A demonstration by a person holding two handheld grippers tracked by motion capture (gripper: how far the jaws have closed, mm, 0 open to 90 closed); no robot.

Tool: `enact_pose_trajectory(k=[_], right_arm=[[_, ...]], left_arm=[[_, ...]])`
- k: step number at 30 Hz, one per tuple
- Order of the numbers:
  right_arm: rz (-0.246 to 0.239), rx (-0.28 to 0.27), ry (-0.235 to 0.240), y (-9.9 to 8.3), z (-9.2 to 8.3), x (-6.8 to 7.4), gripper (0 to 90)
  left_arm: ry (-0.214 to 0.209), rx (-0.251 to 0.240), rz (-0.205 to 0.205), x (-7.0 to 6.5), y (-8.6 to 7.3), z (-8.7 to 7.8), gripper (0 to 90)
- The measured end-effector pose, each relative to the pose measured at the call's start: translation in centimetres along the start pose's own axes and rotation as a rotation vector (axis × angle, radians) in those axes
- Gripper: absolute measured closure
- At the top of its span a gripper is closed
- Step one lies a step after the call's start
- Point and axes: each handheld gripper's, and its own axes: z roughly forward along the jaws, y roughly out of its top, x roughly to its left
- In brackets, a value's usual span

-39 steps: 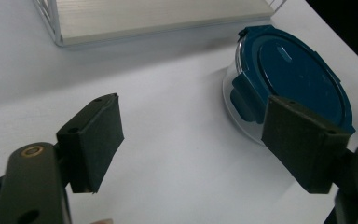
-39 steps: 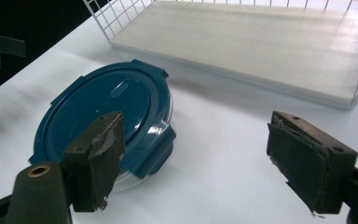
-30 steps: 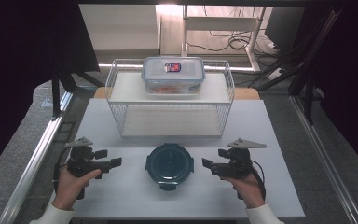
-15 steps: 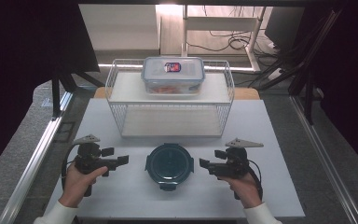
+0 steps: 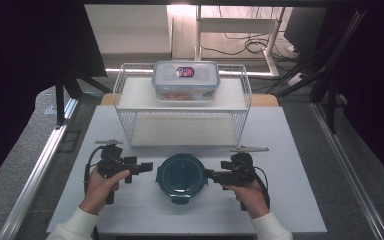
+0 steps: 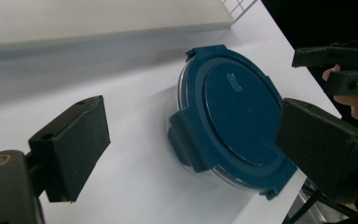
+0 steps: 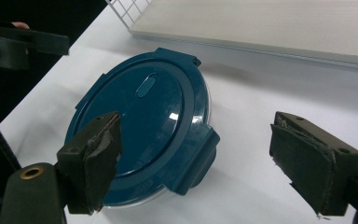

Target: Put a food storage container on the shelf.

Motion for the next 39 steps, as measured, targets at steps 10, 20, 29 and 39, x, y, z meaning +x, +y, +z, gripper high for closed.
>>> enact_pose_trajectory(k=[10, 20, 29, 39], right_arm=[[0.058, 0.037, 0.037, -0.3, 2.1, -1.0, 15.7], [0.113, 0.068, 0.077, -1.2, 3.2, -1.1, 15.4], [0.168, 0.101, 0.129, -2.1, 4.5, -1.3, 15.4], [0.214, 0.123, 0.180, -2.6, 5.2, -1.2, 20.7]], left_arm=[[-0.036, 0.059, -0.083, 1.1, -0.3, 2.5, 7.0], [-0.113, 0.110, -0.079, 0.9, -1.0, 4.3, 8.9], [-0.158, 0.141, -0.106, 0.9, -1.5, 5.6, 13.3], [-0.182, 0.170, -0.139, 0.9, -2.4, 6.4, 14.1]])
